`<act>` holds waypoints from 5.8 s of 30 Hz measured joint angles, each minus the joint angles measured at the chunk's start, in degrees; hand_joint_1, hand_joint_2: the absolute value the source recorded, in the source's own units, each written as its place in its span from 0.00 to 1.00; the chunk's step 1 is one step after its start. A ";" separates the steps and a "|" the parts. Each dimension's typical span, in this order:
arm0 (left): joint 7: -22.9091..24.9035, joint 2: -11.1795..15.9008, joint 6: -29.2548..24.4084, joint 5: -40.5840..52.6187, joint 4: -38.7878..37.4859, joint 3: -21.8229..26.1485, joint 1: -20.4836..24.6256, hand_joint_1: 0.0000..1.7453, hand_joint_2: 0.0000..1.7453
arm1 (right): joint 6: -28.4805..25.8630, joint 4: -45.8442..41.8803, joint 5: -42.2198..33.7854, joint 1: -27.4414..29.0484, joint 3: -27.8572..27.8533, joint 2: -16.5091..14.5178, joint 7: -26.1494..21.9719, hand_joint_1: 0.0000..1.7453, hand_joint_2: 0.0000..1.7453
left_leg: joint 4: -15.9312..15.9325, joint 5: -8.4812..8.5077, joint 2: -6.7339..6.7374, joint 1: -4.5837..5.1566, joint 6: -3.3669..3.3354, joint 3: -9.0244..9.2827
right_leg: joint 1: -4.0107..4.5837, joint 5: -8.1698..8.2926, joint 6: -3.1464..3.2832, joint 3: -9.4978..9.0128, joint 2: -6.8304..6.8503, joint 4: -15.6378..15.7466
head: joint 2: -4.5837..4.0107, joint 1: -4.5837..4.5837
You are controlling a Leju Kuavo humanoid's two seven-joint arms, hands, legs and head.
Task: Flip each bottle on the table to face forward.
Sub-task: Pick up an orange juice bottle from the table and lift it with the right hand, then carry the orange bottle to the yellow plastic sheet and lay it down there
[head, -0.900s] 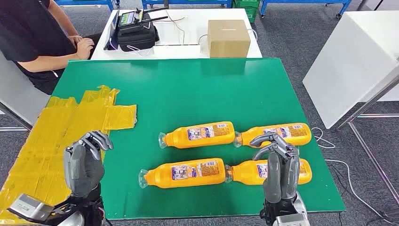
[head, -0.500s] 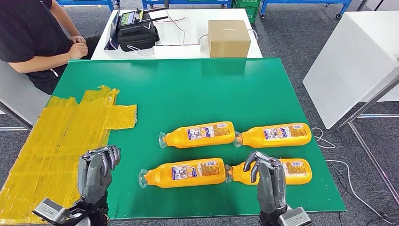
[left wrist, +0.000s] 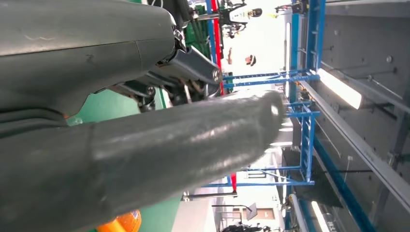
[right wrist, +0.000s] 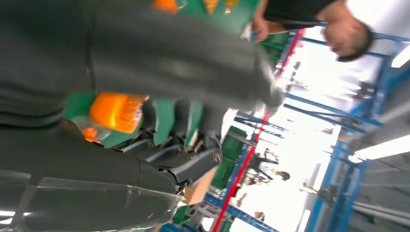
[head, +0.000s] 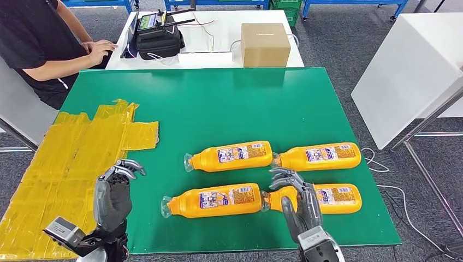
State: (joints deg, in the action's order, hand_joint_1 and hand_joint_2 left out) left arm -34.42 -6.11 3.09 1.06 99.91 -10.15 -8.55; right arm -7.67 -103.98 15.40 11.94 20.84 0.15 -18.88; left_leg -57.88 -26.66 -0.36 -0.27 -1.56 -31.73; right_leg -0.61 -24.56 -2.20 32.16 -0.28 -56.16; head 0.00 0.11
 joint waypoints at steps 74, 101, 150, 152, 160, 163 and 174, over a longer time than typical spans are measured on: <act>4.08 -1.05 4.04 -6.29 -7.80 0.73 5.98 0.00 0.00 | 28.54 33.50 9.62 -36.77 32.37 9.58 31.11 0.00 1.00 | -0.02 0.09 -0.03 0.01 -0.01 0.20 | -0.01 0.04 -0.03 -0.19 -0.02 0.00 | 0.00 -0.01; 7.21 -0.56 -1.24 -9.53 -9.23 -0.64 6.91 0.00 0.00 | 18.22 31.77 1.26 -31.77 30.62 12.52 33.94 1.00 1.00 | -0.02 0.09 0.03 0.03 -0.02 0.24 | -0.02 0.06 -0.03 -0.24 -0.05 0.00 | 0.00 0.00; 24.74 1.80 16.26 -39.57 -12.55 -2.22 2.93 0.00 1.00 | 5.85 20.09 -0.50 -23.73 23.50 1.39 20.27 1.00 1.00 | -0.01 0.09 -0.04 0.00 -0.01 0.00 | 0.00 0.05 -0.04 -0.04 -0.02 -0.05 | 0.00 -0.01; 25.08 1.95 18.11 -41.29 -12.55 -2.25 2.86 0.00 1.00 | 7.33 20.96 -0.48 -24.70 24.49 1.13 20.79 1.00 1.00 | -0.01 0.09 0.00 0.00 -0.01 0.00 | 0.00 0.05 -0.04 -0.03 -0.03 -0.05 | 0.00 -0.01; 25.97 2.45 21.57 -44.13 -12.56 -2.15 2.85 0.00 1.00 | 15.73 25.54 -2.16 -31.34 30.48 0.26 22.23 1.00 1.00 | -0.01 0.11 -0.02 0.00 -0.02 0.02 | -0.01 0.06 -0.03 -0.05 -0.03 -0.05 | 0.00 -0.01; 26.05 2.63 21.73 -44.46 -12.60 -2.03 2.88 0.00 1.00 | 18.47 26.81 -3.28 -33.66 32.60 -0.03 22.28 1.00 1.00 | -0.01 0.12 -0.01 0.00 -0.01 0.03 | -0.01 0.06 -0.03 -0.05 -0.03 -0.05 | 0.00 -0.01; 26.09 2.94 22.11 -44.60 -13.00 -1.48 2.89 0.00 1.00 | 19.75 28.89 -4.00 -36.94 36.14 -0.72 22.40 1.00 1.00 | -0.01 0.11 -0.01 0.00 -0.01 0.01 | -0.01 0.06 -0.03 -0.02 -0.03 -0.05 | 0.00 -0.01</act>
State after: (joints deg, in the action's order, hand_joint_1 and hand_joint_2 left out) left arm -8.33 -3.17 25.20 -43.54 86.91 -11.62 -5.66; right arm 12.08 -75.08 11.40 -25.01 56.98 -0.57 3.52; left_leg -57.89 -26.55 -0.38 -0.27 -1.57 -31.72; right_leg -0.62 -24.50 -2.23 32.14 -0.31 -56.21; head 0.00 0.10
